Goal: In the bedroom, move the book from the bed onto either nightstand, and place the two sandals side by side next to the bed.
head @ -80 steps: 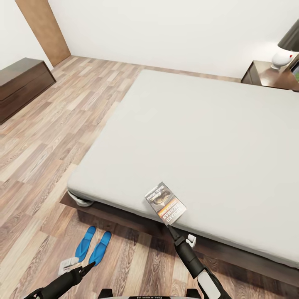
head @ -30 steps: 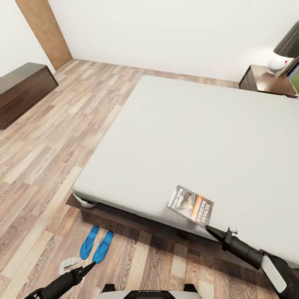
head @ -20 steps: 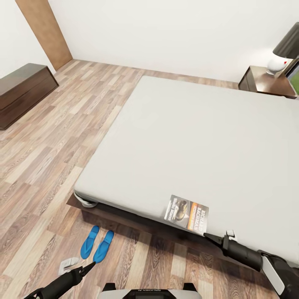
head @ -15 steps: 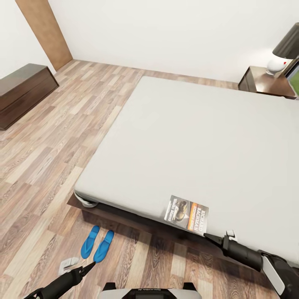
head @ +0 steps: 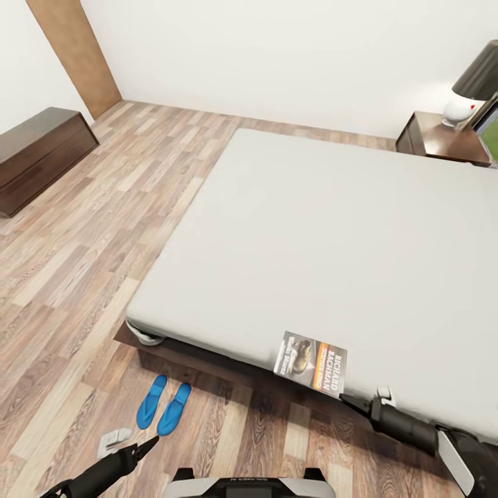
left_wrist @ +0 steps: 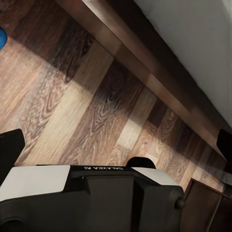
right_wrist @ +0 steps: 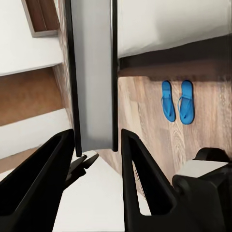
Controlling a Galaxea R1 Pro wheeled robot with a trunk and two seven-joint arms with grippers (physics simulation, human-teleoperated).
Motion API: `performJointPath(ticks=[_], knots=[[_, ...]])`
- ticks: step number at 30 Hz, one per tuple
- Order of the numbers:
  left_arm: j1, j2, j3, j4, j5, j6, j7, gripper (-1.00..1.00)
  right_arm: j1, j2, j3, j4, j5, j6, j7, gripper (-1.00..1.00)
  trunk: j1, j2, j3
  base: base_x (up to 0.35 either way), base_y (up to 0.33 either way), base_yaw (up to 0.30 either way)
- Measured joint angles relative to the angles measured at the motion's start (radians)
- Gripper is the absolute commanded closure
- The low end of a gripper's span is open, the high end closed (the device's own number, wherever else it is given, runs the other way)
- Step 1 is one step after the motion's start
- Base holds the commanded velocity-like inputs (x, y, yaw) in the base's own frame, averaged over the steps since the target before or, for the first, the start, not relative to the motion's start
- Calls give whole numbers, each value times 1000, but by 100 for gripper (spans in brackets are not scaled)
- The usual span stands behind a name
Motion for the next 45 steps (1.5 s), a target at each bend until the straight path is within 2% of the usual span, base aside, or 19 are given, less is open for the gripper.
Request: performJointPath(ticks=[5,12,18,21,22,23,25,26,28,29,34,41,45], knots=[[0,0,0,0,0,0,2,-100,0,0,0,51,33,-39,1,100,-19,35,16,0,0,0],[0,0,-1,0,-2,-1,6,-100,0,0,1,110,39,-100,1,100,-46,84,38,0,0,34],[0,0,-4,0,-5,-3,31,-100,0,1,1,121,40,-115,1,100,-69,126,57,0,0,228],[0,-10,-11,-2,-9,-4,103,-100,0,2,1,122,41,-117,1,100,-81,147,66,0,0,280],[0,-24,-24,-3,-13,-4,155,-100,0,2,1,122,41,-118,1,100,-84,154,69,0,0,288],[0,-31,-32,-4,-15,-4,175,-100,0,2,1,122,41,-118,1,100,-88,161,72,0,0,290],[0,-49,-66,-4,-27,-4,235,-100,0,2,1,123,41,-118,1,100,-96,175,78,0,0,291],[0,-58,-94,-3,-37,-5,274,-100,0,2,1,123,41,-119,1,100,-100,182,82,0,0,292],[0,-71,-142,1,-49,-13,350,-100,0,2,1,125,42,-119,1,100,-104,190,85,0,0,293],[0,-74,-155,12,-52,-20,372,-100,0,2,1,125,42,-119,1,100,-104,190,85,0,0,293],[0,-74,-164,54,-53,-30,395,-100,0,2,1,125,47,-119,1,100,-104,190,85,0,0,293],[0,-69,-159,56,-51,-30,400,-100,0,2,1,124,48,-120,1,100,-104,190,85,0,0,293],[0,-58,-157,57,-48,-31,443,-100,0,2,1,126,48,-120,0,100,-104,190,85,0,0,293]])
